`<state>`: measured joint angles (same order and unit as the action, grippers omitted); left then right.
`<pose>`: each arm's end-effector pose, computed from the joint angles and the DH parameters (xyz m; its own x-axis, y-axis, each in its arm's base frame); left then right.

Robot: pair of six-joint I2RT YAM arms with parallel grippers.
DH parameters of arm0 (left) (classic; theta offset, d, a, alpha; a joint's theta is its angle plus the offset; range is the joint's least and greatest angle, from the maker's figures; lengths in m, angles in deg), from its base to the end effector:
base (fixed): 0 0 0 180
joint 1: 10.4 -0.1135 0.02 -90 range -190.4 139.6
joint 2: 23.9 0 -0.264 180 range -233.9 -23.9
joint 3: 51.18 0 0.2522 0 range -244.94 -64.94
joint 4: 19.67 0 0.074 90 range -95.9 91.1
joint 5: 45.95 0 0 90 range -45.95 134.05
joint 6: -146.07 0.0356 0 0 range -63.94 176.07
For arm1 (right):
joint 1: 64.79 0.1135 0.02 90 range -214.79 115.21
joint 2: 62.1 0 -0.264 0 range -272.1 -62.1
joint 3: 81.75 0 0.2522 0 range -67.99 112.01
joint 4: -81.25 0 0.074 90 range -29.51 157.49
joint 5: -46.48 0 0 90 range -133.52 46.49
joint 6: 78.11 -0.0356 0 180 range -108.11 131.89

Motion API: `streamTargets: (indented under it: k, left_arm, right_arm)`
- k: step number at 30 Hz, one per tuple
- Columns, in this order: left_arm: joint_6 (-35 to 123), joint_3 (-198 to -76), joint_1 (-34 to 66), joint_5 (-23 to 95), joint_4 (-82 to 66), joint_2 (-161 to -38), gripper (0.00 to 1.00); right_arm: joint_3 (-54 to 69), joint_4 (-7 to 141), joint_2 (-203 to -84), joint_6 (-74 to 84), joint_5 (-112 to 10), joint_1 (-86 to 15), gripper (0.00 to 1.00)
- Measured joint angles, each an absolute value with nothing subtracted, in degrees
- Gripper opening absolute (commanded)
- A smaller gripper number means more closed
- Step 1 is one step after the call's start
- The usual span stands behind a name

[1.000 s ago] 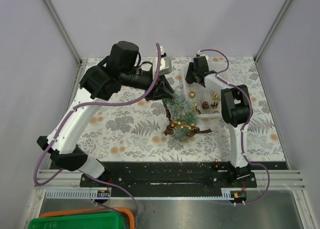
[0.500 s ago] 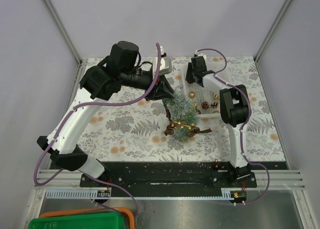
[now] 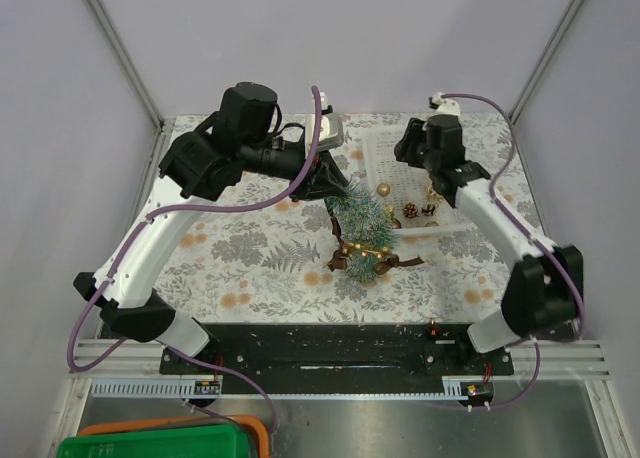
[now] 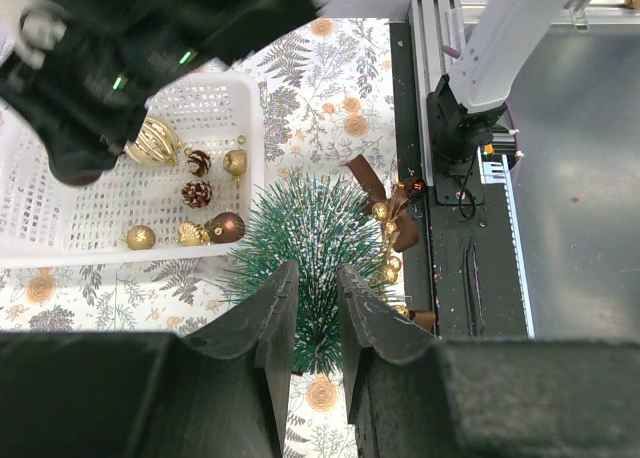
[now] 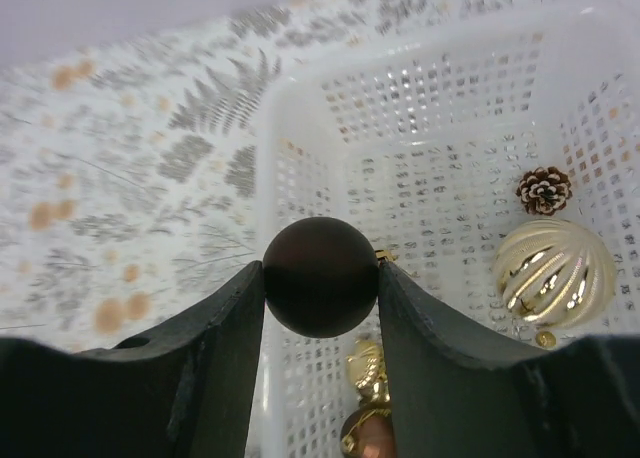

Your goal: Decorate the small christmas tree

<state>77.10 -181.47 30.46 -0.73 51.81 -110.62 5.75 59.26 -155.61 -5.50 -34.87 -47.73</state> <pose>0.1918 -0.1991 0.5044 0.0051 0.3323 -0.9431 0.9999 0.0111 0.0094 0.3681 0.1074 0.2993 -0.4770 0.1627 -0.8637 -0.0215 0.9803 0.1965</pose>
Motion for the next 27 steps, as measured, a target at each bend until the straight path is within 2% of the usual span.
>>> streamTargets:
  k: [6, 11, 18, 27]
  left_arm:
    - [77.10, -180.86, 30.46, -0.73, 51.44, -110.03, 0.25]
    - [77.10, -179.94, 30.46, -0.73, 51.28, -109.00, 0.24]
    - [77.10, -179.63, 30.46, -0.73, 51.20, -108.50, 0.23]
    - [77.08, -178.93, 30.46, -0.81, 50.98, -108.19, 0.20]
  right_arm:
    - [-7.17, 60.88, -131.50, -13.28, -43.98, -51.14, 0.41]
    - [-15.17, 57.51, -118.67, -20.89, -53.06, -53.19, 0.42]
    - [-16.50, 55.79, -107.88, -30.35, -65.82, -53.19, 0.40]
    - [-16.70, 56.64, -103.46, -37.08, -76.86, -53.19, 0.38]
